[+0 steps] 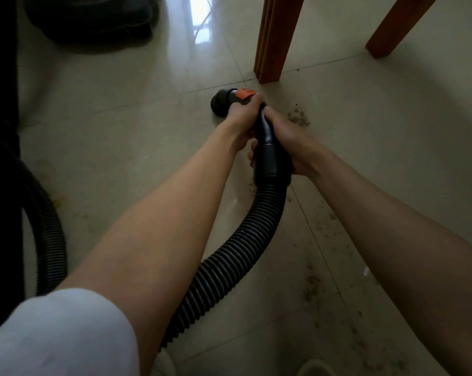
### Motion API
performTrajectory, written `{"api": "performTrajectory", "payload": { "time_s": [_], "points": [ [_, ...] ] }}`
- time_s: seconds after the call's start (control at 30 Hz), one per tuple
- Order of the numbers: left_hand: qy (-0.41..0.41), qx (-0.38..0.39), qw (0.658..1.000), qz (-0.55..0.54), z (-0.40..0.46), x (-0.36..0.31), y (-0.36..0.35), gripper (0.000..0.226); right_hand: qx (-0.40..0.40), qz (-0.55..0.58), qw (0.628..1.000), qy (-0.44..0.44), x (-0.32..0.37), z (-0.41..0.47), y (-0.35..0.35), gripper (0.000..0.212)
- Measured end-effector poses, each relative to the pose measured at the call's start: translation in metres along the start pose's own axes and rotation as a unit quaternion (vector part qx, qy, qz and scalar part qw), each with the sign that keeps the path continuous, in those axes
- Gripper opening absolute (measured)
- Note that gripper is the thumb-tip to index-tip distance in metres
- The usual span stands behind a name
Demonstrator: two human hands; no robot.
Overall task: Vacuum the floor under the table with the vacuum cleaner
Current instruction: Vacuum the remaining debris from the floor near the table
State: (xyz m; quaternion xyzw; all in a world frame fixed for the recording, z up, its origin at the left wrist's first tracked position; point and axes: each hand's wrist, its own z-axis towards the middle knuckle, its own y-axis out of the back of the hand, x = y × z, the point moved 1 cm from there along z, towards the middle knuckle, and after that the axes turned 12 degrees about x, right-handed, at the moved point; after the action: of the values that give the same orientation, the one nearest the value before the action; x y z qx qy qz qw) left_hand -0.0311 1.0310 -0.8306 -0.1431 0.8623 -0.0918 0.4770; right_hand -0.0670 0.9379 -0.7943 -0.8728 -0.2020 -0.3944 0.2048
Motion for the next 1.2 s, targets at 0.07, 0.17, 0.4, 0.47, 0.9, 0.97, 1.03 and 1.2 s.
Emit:
{"api": "performTrajectory", "payload": {
  "time_s": [0.07,0.17,0.4,0.47,0.9,0.97,1.03,1.2],
  "points": [
    [-0.002,-0.005,1.0,-0.004,0.001,-0.002,0.005,0.027,0.003,-0.003,1.0,0.006,0.002,0.002,-0.005,0.052],
    [-0.005,0.013,1.0,-0.006,0.003,-0.001,0.009,0.029,-0.006,-0.003,1.0,0.009,0.001,0.005,-0.008,0.053],
    [-0.004,0.069,0.997,0.016,0.004,0.005,-0.023,0.04,-0.057,-0.002,0.998,0.027,-0.004,-0.013,0.017,0.049],
    [-0.004,0.082,0.996,0.031,0.004,0.006,-0.035,0.041,-0.084,0.012,0.996,0.035,-0.005,-0.019,0.024,0.047],
    [-0.004,0.111,0.99,0.082,0.017,0.01,-0.072,0.038,-0.099,0.101,0.989,0.053,-0.008,-0.028,0.055,0.046],
    [-0.009,0.1,0.991,0.087,0.022,0.011,-0.072,0.031,-0.1,0.103,0.988,0.055,-0.007,-0.026,0.055,0.047],
    [-0.014,0.083,0.993,0.086,0.026,0.011,-0.072,0.034,-0.104,0.109,0.987,0.059,-0.006,-0.022,0.055,0.048],
    [-0.022,0.077,0.992,0.099,0.035,0.009,-0.071,0.04,-0.124,0.1,0.986,0.05,-0.003,-0.016,0.057,0.052]
  ]
}}
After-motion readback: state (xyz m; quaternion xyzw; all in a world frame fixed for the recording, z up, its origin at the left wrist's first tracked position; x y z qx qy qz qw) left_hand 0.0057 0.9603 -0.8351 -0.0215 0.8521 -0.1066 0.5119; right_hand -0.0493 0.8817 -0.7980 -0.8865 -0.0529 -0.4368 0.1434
